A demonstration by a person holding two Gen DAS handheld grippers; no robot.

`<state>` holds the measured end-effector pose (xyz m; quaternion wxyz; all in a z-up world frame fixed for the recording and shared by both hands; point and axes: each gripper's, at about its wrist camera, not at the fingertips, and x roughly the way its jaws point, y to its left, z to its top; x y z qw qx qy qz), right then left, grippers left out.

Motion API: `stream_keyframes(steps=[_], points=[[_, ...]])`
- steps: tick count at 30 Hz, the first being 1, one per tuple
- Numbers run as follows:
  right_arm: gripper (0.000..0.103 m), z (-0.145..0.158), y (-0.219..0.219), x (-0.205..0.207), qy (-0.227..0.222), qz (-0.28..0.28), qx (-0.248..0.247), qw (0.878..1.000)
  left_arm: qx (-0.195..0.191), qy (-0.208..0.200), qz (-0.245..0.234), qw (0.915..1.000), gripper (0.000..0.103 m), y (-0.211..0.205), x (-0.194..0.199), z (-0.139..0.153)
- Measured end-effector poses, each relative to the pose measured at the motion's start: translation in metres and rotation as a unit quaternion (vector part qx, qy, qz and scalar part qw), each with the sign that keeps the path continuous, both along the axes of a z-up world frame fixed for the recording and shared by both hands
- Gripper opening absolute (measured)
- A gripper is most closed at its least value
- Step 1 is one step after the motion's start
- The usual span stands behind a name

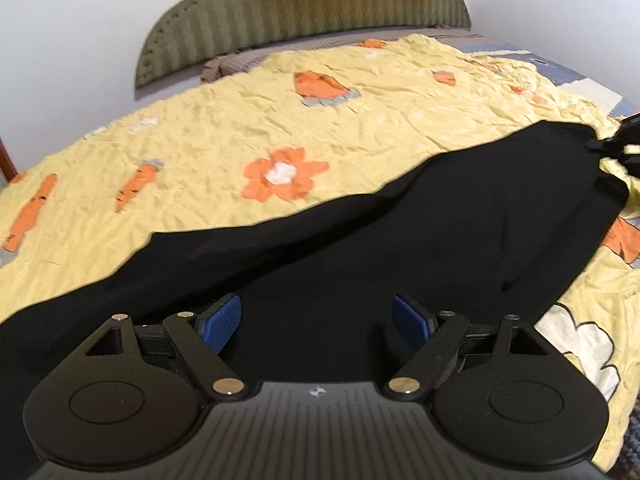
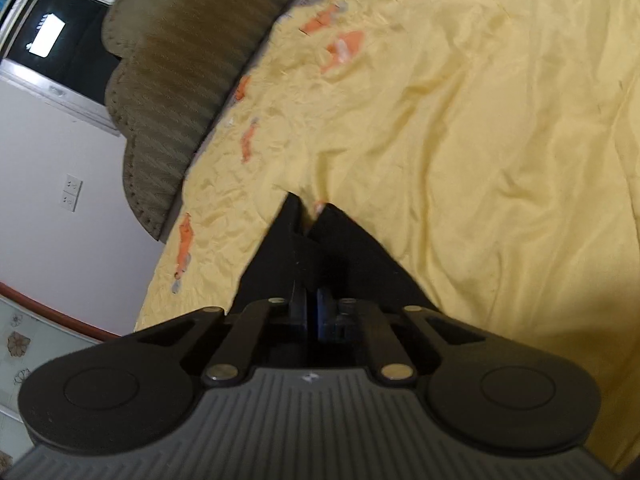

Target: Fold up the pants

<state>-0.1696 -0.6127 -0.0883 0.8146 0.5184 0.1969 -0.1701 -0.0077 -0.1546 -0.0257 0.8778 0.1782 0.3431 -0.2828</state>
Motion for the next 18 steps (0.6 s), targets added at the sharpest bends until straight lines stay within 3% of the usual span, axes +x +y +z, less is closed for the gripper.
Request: stream_keyframes(steps=[3,7,9,13,15,18], points=[[0.006,0.025,0.009,-0.009,-0.017,-0.001,-0.03,0.999,-0.001,-0.012,0.013,0.9998,0.083,0.007,0.003,0.007],[0.006,0.081,0.028,-0.032,-0.065,0.003,-0.082,0.995,-0.002,-0.014,0.024,0.9996,0.083,0.019,0.009,0.01],[0.006,0.097,0.033,-0.043,-0.053,0.007,-0.115,0.992,0.005,-0.005,0.033,0.9994,0.083,0.023,0.013,0.004],[0.006,0.057,0.016,-0.052,0.031,-0.005,-0.092,0.995,0.005,0.039,0.039,0.9985,0.083,0.026,0.022,-0.011],[0.006,0.027,0.007,-0.051,0.06,-0.017,-0.062,0.996,0.016,0.037,0.037,0.9985,0.083,0.026,0.019,-0.014],[0.006,0.022,0.01,-0.05,0.041,-0.016,-0.053,0.998,0.025,0.026,0.03,0.9989,0.083,0.026,0.015,-0.015]])
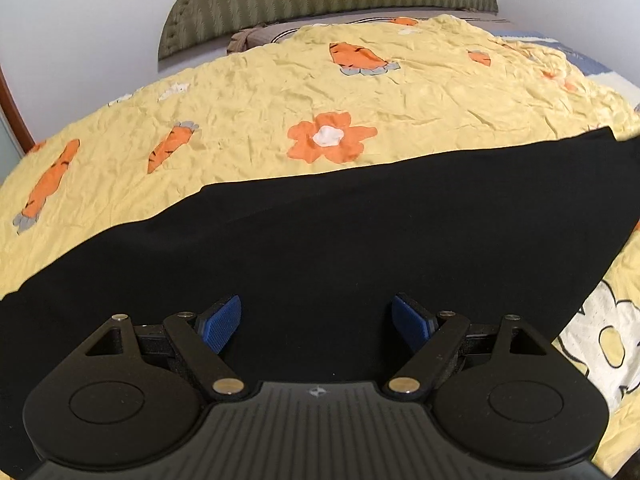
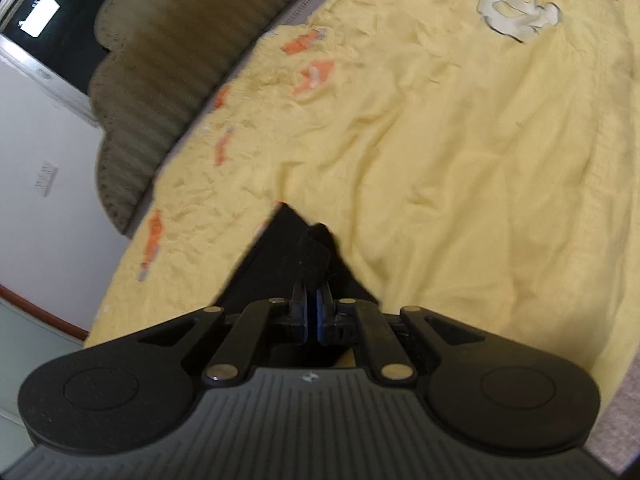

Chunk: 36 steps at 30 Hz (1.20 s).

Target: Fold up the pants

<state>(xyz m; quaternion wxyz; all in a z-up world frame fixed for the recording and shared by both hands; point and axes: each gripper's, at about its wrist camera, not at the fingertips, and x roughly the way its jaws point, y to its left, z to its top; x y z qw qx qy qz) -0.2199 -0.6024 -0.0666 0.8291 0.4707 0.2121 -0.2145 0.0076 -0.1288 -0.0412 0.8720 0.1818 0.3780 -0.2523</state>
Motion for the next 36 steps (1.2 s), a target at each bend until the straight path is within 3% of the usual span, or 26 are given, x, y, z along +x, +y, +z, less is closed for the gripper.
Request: stream_keyframes(steps=[3,6,9,11,14,17,18,20,23,27,29,32,36], points=[[0.006,0.039,-0.001,0.017,-0.036,0.028,-0.033,0.998,-0.002,0.006,0.006,1.0,0.083,-0.003,0.003,-0.002],[0.006,0.093,0.007,0.036,-0.101,0.061,-0.08,0.99,-0.003,0.006,0.005,1.0,0.083,-0.004,0.001,-0.001],[0.006,0.118,0.016,0.036,-0.116,0.069,-0.107,0.985,-0.002,-0.002,-0.003,1.0,0.083,-0.003,-0.003,0.001],[0.006,0.105,0.013,0.026,-0.092,0.052,-0.095,0.99,-0.002,0.002,-0.005,1.0,0.083,-0.002,-0.002,0.001],[0.006,0.051,0.001,0.0,-0.03,0.017,-0.037,0.999,-0.002,0.013,-0.005,0.9999,0.083,0.0,0.001,-0.001],[0.01,-0.008,-0.009,-0.016,0.035,-0.011,0.022,0.999,-0.004,0.015,-0.002,0.9999,0.083,0.0,0.003,0.001],[0.007,-0.02,-0.009,-0.022,0.032,-0.019,0.039,0.999,-0.004,0.013,-0.002,0.9999,0.083,0.0,0.003,0.002],[0.02,-0.019,-0.007,-0.033,0.003,-0.039,0.047,0.998,-0.007,0.005,-0.001,1.0,0.083,0.0,0.002,0.006],[0.025,0.003,0.004,-0.039,0.008,-0.042,-0.016,0.999,-0.007,0.004,-0.007,0.9999,0.083,-0.002,0.003,0.004],[0.025,0.0,0.006,-0.036,-0.029,-0.031,0.035,0.998,0.008,0.015,0.0,0.9999,0.085,-0.004,0.007,-0.011],[0.025,-0.004,0.008,-0.034,-0.009,-0.043,0.029,0.999,0.015,0.008,-0.003,0.9999,0.085,-0.006,0.005,-0.006],[0.03,-0.016,0.008,-0.038,-0.016,-0.047,0.058,0.997,0.015,-0.015,-0.003,0.9998,0.086,-0.011,0.003,0.004],[0.036,-0.024,0.017,-0.037,-0.007,-0.048,0.062,0.997,-0.011,-0.027,-0.027,0.9992,0.086,-0.032,-0.004,0.022]])
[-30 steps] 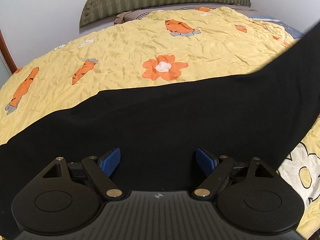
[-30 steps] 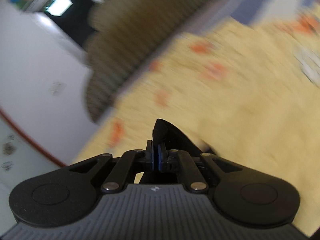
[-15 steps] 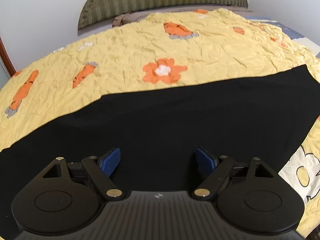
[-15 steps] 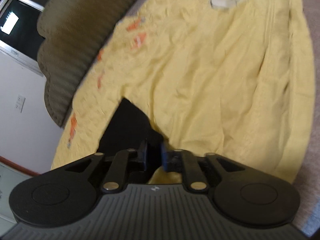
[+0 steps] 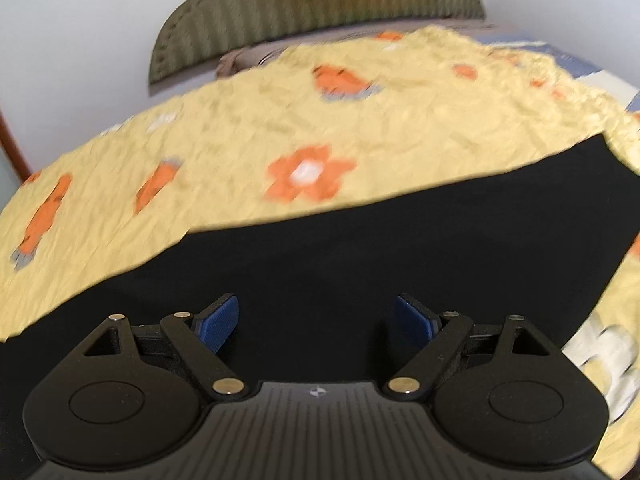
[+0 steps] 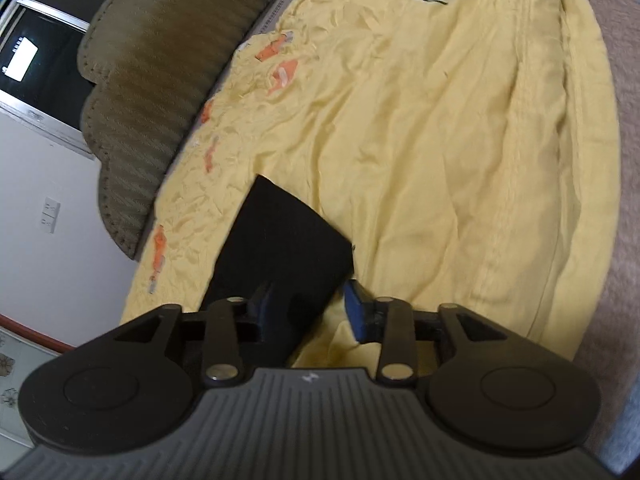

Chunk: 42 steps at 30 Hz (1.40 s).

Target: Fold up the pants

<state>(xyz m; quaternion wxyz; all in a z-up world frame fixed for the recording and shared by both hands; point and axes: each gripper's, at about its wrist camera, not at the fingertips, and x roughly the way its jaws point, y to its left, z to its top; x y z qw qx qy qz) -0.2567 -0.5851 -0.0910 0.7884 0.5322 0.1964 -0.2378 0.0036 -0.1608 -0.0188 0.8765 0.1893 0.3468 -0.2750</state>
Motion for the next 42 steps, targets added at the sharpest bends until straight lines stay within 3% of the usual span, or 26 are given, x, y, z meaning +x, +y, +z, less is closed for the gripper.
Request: stream_keyframes(steps=[6,12,13,14,15,21,24,26,27,28,29,30,32,33,37,40,42], points=[[0.038,-0.008,-0.007,0.014,-0.019,0.002,0.016,1.0,-0.005,-0.016,-0.074,0.9971,0.086,-0.067,-0.025,0.009],[0.04,-0.011,-0.023,0.032,-0.037,-0.008,0.024,0.999,0.021,-0.043,-0.118,0.9918,0.086,-0.134,-0.043,0.001],[0.037,-0.008,-0.022,0.034,-0.038,0.002,0.014,0.999,0.026,-0.049,-0.12,0.9912,0.086,-0.142,-0.044,-0.002],[0.022,-0.002,-0.019,0.036,-0.038,0.011,-0.004,0.999,0.035,-0.058,-0.12,0.9905,0.086,-0.152,-0.045,-0.005],[0.016,0.004,-0.016,0.038,-0.036,0.017,-0.02,0.999,0.043,-0.065,-0.12,0.9897,0.086,-0.161,-0.046,-0.008],[0.015,0.03,-0.007,0.041,0.0,0.025,-0.097,0.995,0.09,-0.091,-0.119,0.9847,0.086,-0.193,-0.043,-0.042],[0.015,0.022,-0.01,0.045,0.023,0.027,-0.095,0.995,0.089,-0.109,-0.118,0.983,0.087,-0.194,-0.047,-0.043],[0.022,0.011,-0.014,0.043,0.024,0.023,-0.071,0.997,0.077,-0.113,-0.116,0.9837,0.088,-0.19,-0.049,-0.038],[0.028,0.007,-0.015,0.044,0.023,0.022,-0.064,0.997,0.063,-0.11,-0.115,0.9852,0.088,-0.188,-0.048,-0.034],[0.04,0.003,-0.015,0.044,0.02,0.023,-0.059,0.998,0.052,-0.107,-0.115,0.9862,0.088,-0.188,-0.047,-0.032],[0.042,0.001,-0.014,0.045,0.008,0.025,-0.059,0.998,0.046,-0.104,-0.118,0.9865,0.089,-0.19,-0.046,-0.033],[0.041,0.001,-0.013,0.046,0.01,0.024,-0.063,0.998,0.054,-0.101,-0.12,0.9862,0.093,-0.195,-0.045,-0.036],[0.023,0.002,-0.013,0.047,0.017,0.015,-0.066,0.998,0.074,-0.104,-0.119,0.9847,0.094,-0.203,-0.042,-0.046],[0.015,0.001,-0.014,0.046,0.015,0.011,-0.065,0.998,0.065,-0.109,-0.112,0.9856,0.094,-0.201,-0.041,-0.046],[0.014,0.016,-0.002,0.043,-0.001,0.006,-0.094,0.996,0.036,-0.099,-0.063,0.9924,0.094,-0.189,-0.021,-0.034],[0.014,0.033,0.01,0.044,0.003,0.009,-0.136,0.991,0.071,-0.072,-0.041,0.994,0.098,-0.203,0.0,-0.045],[0.014,0.042,0.014,0.046,0.001,0.012,-0.149,0.989,0.081,-0.102,-0.041,0.9906,0.098,-0.207,-0.004,-0.041]])
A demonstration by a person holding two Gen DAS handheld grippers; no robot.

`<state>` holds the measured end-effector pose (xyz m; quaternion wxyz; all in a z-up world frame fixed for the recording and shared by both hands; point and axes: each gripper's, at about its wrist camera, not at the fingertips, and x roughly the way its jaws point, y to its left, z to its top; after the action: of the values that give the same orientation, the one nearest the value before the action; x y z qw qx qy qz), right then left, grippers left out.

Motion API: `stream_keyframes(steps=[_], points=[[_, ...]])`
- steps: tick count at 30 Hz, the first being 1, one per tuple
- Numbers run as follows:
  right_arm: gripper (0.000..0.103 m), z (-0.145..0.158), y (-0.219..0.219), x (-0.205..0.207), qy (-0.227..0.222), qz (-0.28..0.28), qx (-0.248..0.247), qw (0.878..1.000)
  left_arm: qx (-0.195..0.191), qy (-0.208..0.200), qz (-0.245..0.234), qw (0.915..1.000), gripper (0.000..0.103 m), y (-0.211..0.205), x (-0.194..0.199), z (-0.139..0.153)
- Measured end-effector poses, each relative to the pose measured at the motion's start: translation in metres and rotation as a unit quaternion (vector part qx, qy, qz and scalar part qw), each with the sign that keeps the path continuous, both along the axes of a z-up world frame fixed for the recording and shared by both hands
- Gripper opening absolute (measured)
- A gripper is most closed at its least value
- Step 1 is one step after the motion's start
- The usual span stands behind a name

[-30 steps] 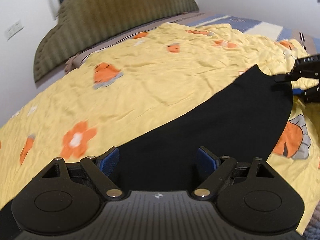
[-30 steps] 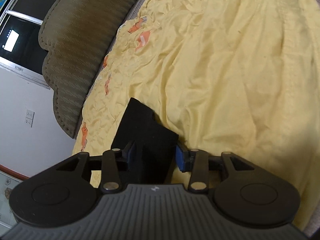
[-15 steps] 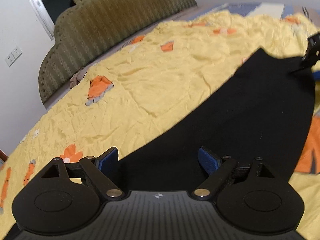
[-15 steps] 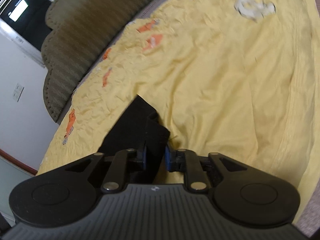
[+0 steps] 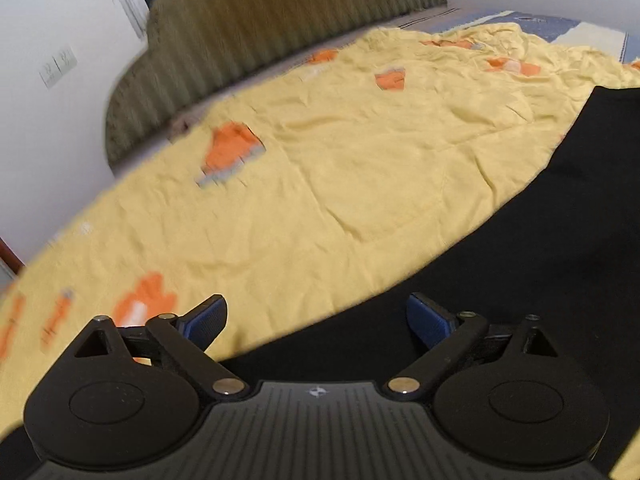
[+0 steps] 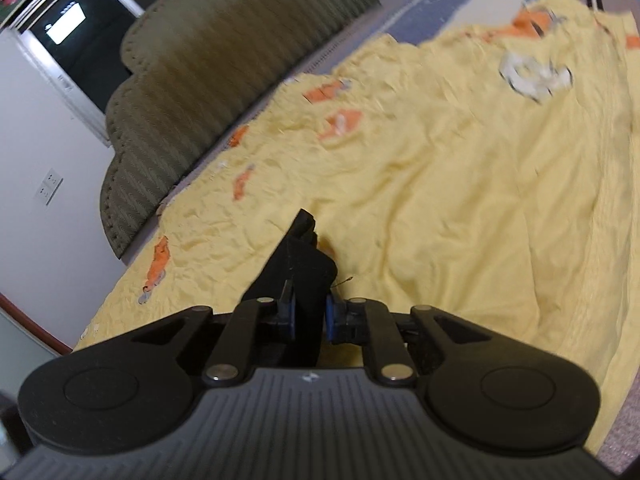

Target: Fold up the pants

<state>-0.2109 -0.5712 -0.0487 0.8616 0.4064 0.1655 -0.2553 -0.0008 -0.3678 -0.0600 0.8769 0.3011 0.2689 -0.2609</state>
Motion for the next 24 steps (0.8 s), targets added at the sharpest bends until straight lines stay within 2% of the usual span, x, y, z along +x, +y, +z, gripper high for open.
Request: stream_keyframes(steps=[2,4,7,10,15,19,24], points=[[0.014,0.007,0.004,0.002,0.002,0.004,-0.01,1.0,0.005,-0.034,0.006,0.9994,0.098,0.005,-0.006,0.009],[0.014,0.015,0.008,0.002,0.002,0.006,-0.02,1.0,-0.031,-0.062,0.021,0.9974,0.098,0.027,-0.007,0.025],[0.014,0.026,0.017,0.001,-0.006,0.014,-0.038,0.999,-0.059,-0.045,0.057,0.9956,0.098,0.065,0.005,0.039],[0.014,0.035,0.029,0.006,0.007,0.024,-0.07,0.997,-0.072,-0.037,0.107,0.9909,0.098,0.11,0.013,0.041],[0.014,0.047,0.051,0.013,0.017,0.044,-0.113,0.992,-0.071,-0.069,0.183,0.9781,0.098,0.18,0.011,0.033],[0.014,0.057,0.084,0.025,0.037,0.07,-0.169,0.982,-0.055,-0.092,0.234,0.9662,0.098,0.231,0.011,0.024],[0.014,0.063,0.144,0.046,0.062,0.113,-0.253,0.959,-0.054,-0.104,0.294,0.9485,0.098,0.273,0.014,0.009]])
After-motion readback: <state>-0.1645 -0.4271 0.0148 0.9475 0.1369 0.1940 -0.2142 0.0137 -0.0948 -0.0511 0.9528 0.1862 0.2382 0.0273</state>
